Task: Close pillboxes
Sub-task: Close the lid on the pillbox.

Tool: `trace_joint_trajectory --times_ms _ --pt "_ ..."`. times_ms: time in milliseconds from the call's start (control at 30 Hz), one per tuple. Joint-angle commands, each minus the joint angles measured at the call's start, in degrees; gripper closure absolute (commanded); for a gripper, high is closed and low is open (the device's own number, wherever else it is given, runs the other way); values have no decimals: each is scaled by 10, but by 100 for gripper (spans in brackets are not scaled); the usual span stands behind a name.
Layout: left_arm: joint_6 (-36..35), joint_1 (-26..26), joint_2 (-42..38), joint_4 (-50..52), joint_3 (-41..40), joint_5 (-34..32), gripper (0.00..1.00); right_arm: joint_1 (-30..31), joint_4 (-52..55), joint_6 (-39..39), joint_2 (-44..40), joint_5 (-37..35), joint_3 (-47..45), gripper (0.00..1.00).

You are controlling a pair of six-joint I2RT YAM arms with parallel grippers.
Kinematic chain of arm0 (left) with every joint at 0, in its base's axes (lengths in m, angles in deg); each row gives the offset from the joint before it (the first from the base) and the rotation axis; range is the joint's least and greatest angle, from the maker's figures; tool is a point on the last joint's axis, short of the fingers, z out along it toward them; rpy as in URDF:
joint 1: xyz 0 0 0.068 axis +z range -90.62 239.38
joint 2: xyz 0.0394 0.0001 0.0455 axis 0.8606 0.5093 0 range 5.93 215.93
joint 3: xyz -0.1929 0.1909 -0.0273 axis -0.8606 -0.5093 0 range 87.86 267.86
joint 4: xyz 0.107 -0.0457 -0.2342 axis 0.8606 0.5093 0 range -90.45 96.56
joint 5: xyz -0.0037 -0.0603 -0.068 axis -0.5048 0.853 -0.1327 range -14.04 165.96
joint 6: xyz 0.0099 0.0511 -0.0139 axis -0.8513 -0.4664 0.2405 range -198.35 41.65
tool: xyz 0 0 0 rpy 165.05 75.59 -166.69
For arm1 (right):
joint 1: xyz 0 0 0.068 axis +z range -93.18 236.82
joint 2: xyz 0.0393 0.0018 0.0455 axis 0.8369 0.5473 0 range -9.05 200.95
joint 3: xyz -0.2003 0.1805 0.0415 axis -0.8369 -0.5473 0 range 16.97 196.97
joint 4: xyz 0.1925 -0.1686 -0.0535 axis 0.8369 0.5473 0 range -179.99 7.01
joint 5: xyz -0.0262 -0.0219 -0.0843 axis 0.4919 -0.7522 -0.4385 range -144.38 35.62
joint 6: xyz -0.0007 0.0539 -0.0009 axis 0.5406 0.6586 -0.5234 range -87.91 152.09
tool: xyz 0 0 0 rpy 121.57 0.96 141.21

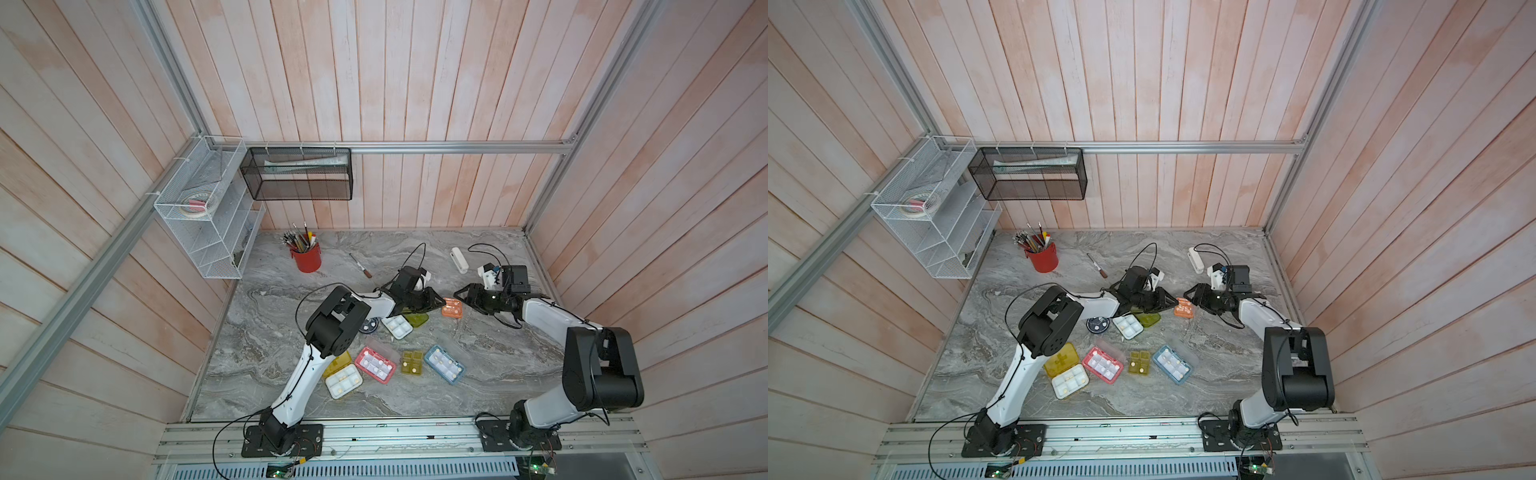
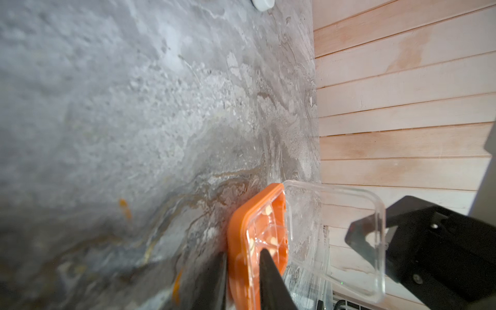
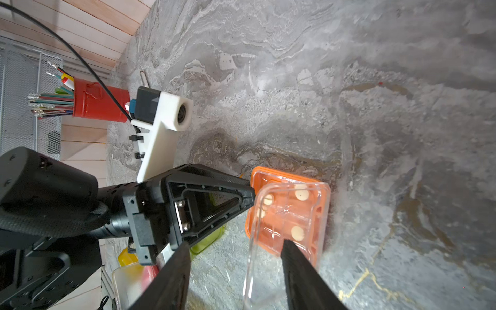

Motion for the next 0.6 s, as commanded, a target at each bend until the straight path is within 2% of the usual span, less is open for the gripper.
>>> trace_joint_trajectory --times_ms 0,567 --pt "2 -7 18 3 12 4 77 11 -16 11 14 21 7 44" --pt "2 -7 15 8 14 8 77 20 -42 22 52 33 12 44"
